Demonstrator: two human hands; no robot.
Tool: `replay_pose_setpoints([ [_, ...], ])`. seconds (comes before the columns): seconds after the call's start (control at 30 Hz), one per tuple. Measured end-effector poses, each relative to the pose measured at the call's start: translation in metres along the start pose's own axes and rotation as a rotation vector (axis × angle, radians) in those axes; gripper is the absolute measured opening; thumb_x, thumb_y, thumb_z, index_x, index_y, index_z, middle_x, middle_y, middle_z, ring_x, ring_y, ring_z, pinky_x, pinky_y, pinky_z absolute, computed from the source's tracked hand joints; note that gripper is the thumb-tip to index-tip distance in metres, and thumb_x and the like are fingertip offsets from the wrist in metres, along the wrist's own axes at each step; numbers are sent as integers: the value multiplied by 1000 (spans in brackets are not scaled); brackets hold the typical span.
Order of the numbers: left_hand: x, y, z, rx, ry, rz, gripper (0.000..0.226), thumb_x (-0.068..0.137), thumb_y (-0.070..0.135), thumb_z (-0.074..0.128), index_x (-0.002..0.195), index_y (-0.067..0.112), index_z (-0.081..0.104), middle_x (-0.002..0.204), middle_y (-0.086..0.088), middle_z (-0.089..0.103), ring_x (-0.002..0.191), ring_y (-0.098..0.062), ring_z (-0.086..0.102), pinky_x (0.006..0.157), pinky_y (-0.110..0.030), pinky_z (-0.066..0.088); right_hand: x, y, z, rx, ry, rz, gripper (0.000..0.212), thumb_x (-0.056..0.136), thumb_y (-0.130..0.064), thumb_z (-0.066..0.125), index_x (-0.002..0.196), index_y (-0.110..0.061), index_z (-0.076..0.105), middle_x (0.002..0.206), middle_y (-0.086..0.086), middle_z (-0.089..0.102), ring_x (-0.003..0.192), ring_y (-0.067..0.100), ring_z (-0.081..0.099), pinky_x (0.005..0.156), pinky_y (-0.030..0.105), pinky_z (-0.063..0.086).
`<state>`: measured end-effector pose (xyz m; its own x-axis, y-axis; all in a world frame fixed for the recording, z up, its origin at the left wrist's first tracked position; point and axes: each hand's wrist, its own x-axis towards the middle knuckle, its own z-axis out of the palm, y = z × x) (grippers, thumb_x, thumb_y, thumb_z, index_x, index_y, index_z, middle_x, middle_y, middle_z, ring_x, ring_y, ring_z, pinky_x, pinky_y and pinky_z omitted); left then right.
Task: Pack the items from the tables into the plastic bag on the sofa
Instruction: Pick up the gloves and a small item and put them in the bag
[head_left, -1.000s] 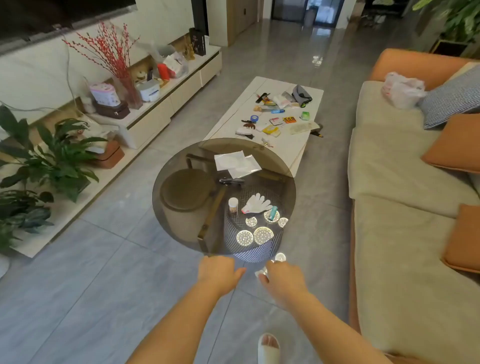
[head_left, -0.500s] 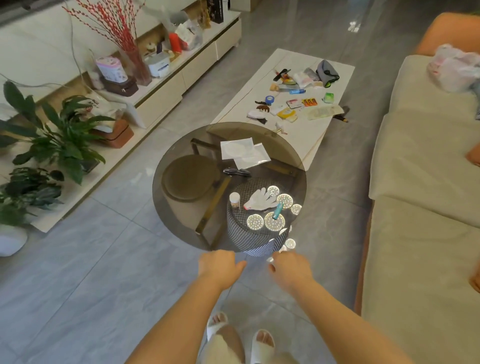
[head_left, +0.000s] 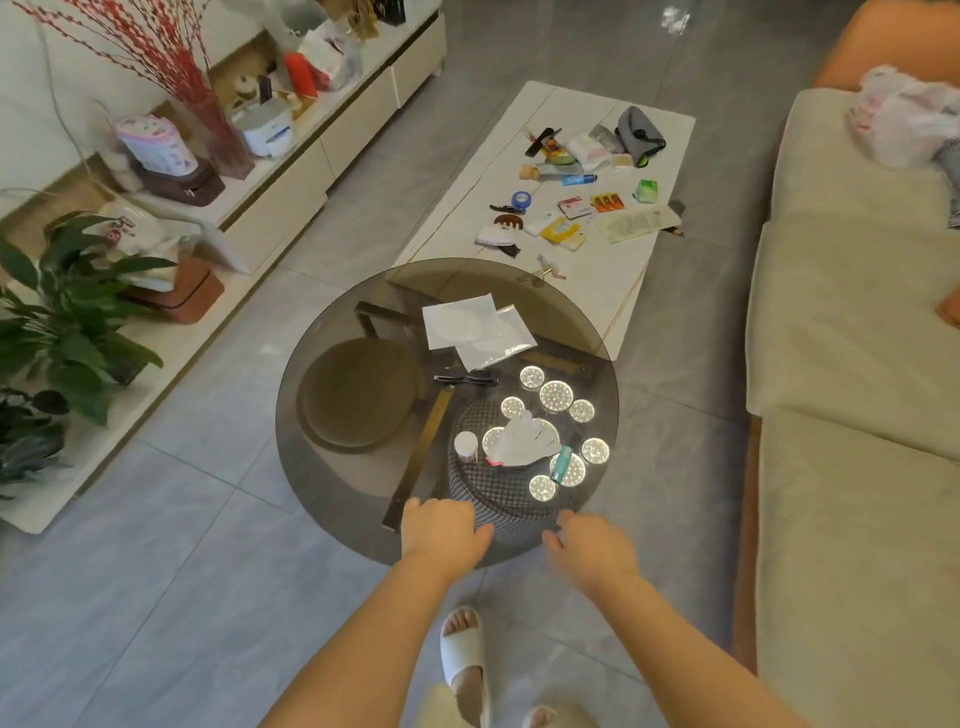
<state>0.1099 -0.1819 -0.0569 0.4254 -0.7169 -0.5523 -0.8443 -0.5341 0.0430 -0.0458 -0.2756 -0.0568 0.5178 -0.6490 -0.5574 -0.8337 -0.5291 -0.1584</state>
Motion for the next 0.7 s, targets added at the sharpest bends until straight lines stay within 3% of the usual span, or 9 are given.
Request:
replay_pose_setpoints([
  [0.13, 32, -5, -12, -43, 3, 7, 40, 91, 50, 38, 87, 20, 64, 92, -2, 70, 95, -24, 63, 107, -44, 32, 27, -5, -9, 34, 7, 22, 37, 97, -41, 38, 112, -13, 56, 115, 8, 64, 108, 28, 59, 83, 36, 48],
  [0.37, 75, 0, -24, -58, -32, 3, 42, 92, 53, 38, 95, 22, 65, 98, -2, 71, 100, -24, 63, 107, -45, 32, 76, -4, -27, 5, 8, 3, 41, 96, -42, 37, 116, -13, 57, 115, 11, 64, 106, 30, 60, 85, 39, 50],
  [0.7, 142, 16, -11, -124, -58, -139, 39, 92, 53, 41, 103, 25, 66, 101, 0, 70, 102, -21, 63, 108, -47, 30, 160, 22, -22, -95, -82, -133, 38, 96, -43, 38, 112, -15, 57, 111, 6, 66, 104, 26, 62, 87, 39, 51],
])
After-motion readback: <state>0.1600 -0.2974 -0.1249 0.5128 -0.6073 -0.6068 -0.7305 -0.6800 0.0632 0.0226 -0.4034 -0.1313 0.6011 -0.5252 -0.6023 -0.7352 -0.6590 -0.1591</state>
